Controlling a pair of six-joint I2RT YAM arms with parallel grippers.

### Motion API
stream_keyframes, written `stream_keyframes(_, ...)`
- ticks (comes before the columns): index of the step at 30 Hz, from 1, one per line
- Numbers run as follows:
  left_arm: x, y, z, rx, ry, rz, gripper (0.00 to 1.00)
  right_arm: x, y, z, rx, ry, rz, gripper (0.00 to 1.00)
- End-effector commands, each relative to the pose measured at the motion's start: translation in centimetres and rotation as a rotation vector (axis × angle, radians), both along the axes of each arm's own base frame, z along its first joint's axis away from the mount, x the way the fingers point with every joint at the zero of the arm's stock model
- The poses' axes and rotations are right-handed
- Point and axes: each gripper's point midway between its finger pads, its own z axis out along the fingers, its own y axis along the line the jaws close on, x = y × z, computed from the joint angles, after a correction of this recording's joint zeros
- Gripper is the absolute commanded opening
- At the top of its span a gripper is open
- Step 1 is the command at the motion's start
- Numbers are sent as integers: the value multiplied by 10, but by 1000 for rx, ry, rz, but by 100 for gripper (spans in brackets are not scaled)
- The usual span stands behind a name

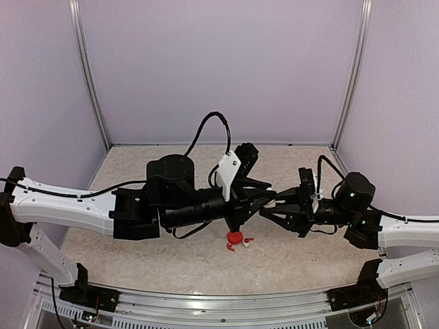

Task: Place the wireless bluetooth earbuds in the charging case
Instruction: Insert the right earbud into the right side groove of the charging case, then adjust the right earbud in the right side groove of the charging case.

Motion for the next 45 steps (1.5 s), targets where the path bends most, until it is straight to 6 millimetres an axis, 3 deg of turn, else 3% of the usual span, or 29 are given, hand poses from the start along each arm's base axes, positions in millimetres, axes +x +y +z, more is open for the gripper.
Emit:
stream_keyframes(1,-4,-7,-31,120,-18,-45,18,-15,0,24,69,-52,72,0)
stream_keyframes(4,-5,-12,-46,178,-32,-64,18,-20,2,24,58,-43,113,0)
stream_keyframes(13,-5,-8,-60,208,-11,-114,20,-26,1,29,66,-51,144,0)
stream_keyframes(20,2,4,-56,195,-17,-87,37,-26,0,27,57,-45,136,0)
stream_keyframes(33,10,28,-34,135,-83,11,52,-18,-1,16,31,-18,88,0)
stream_keyframes(39,2,39,-27,91,-123,34,58,7,-2,14,9,15,-57,0)
stream_keyframes(45,26,51,-12,19,-72,211,82,44,-11,12,-15,50,-282,0)
